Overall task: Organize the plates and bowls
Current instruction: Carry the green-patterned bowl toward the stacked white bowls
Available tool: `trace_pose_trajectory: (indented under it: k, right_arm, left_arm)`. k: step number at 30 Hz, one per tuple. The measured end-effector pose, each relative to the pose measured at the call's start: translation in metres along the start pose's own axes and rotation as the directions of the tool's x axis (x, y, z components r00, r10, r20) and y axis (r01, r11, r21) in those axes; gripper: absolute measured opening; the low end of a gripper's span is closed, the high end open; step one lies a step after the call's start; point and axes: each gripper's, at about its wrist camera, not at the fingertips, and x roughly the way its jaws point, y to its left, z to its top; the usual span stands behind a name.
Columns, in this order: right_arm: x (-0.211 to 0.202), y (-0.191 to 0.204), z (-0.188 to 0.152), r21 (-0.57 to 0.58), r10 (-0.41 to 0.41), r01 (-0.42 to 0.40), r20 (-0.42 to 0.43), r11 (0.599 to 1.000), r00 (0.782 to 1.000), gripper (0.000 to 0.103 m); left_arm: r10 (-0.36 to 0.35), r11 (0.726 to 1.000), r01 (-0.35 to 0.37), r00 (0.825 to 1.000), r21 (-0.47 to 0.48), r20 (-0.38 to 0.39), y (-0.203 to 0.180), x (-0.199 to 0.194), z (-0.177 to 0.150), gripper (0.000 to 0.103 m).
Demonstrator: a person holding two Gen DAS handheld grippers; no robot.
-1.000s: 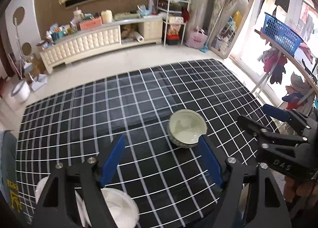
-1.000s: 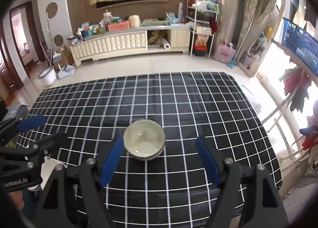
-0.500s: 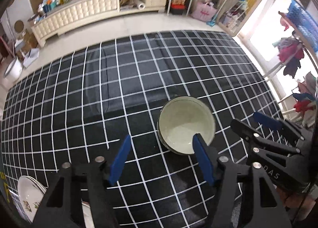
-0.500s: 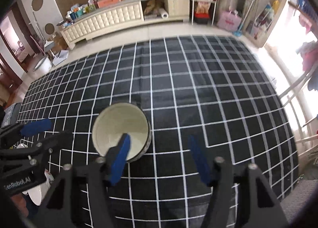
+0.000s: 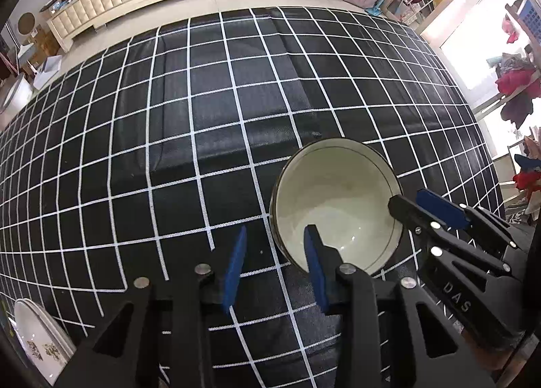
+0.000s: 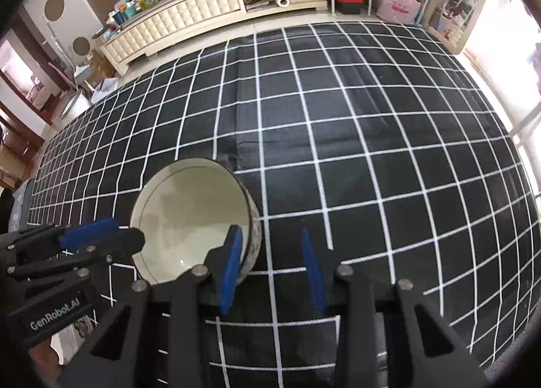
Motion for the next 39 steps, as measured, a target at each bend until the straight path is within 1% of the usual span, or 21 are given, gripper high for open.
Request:
trace_pose_trajectory:
  k: [3,5,6,7,10,13,15,17,18,19,22,26,29,32,35,39]
  right_arm:
    - [0.006,0.000,0.000,-0.003,-0.012,0.012,-0.013,1.000,1.000,0.035]
    - [0.009,0.001,0.000,-0.002,-0.004,0.004,-0.020,1.000,1.000,0.028]
    - [0.010,0.002,0.000,-0.006,-0.002,0.002,-0.021,1.000,1.000,0.025]
    - [0.011,0.004,-0.001,-0.011,0.000,0.000,-0.019,1.000,1.000,0.021]
    - [0.014,0.009,-0.001,-0.005,0.004,-0.004,-0.023,1.000,1.000,0.016]
    - [0.015,0.006,-0.001,0.013,0.000,0.000,-0.019,1.000,1.000,0.015]
    - [0.015,0.006,-0.002,0.014,-0.010,0.010,-0.021,1.000,1.000,0.014]
    - [0.014,0.008,-0.002,0.010,-0.031,0.031,-0.027,0.999,0.999,0.014]
    - [0.012,0.008,-0.003,0.015,-0.032,0.032,-0.028,0.999,0.999,0.013]
    - [0.011,0.008,-0.004,0.024,-0.029,0.030,-0.032,0.999,0.999,0.013]
    - [0.007,0.014,-0.006,0.039,-0.036,0.037,-0.032,0.999,0.999,0.012]
    - [-0.004,0.019,-0.011,0.056,-0.024,0.026,-0.031,0.998,0.999,0.012]
    - [-0.018,0.031,-0.013,0.039,-0.033,0.033,-0.015,0.999,0.999,0.012]
    - [-0.030,0.041,-0.015,0.032,-0.023,0.023,0.000,0.999,1.000,0.012]
    - [-0.043,0.053,-0.020,0.035,-0.009,0.009,0.012,0.999,1.000,0.011]
    - [-0.064,0.081,-0.024,-0.004,-0.006,0.006,0.048,1.000,0.999,0.011]
  left_arm:
    - [-0.008,1.000,0.008,1.000,-0.001,-0.019,0.002,0.008,0.001,0.025]
    - [-0.013,1.000,0.012,0.999,-0.007,-0.032,0.004,0.014,0.001,0.021]
    - [-0.027,1.000,0.027,0.999,-0.012,-0.033,0.006,0.017,0.000,0.019]
    - [-0.041,0.999,0.041,0.999,-0.009,-0.032,0.005,0.018,-0.002,0.016]
    - [-0.044,0.999,0.043,0.999,-0.007,-0.022,0.004,0.020,-0.003,0.013]
    - [-0.037,0.999,0.037,0.999,-0.018,-0.020,0.006,0.025,-0.008,0.013]
    - [-0.025,1.000,0.025,0.999,0.001,-0.020,0.003,0.027,-0.007,0.013]
    - [0.002,1.000,-0.001,1.000,0.023,-0.019,-0.004,0.028,-0.006,0.012]
    - [0.015,0.999,-0.015,1.000,0.028,-0.022,-0.012,0.033,0.000,0.012]
    - [0.024,0.999,-0.024,0.999,0.026,-0.024,-0.013,0.033,-0.001,0.011]
    - [0.003,1.000,-0.003,1.000,0.008,-0.026,-0.018,0.032,-0.003,0.010]
    - [0.020,0.999,-0.020,1.000,0.042,-0.005,-0.020,0.017,-0.013,0.010]
    - [0.007,0.999,-0.007,1.000,0.034,0.008,-0.014,0.001,-0.019,0.010]
    - [-0.005,1.000,0.004,1.000,0.018,0.022,-0.004,-0.017,-0.027,0.010]
    - [0.003,1.000,-0.003,0.999,0.018,0.041,0.006,-0.040,-0.038,0.010]
    - [0.009,1.000,-0.010,0.997,0.010,0.072,0.022,-0.070,-0.049,0.010]
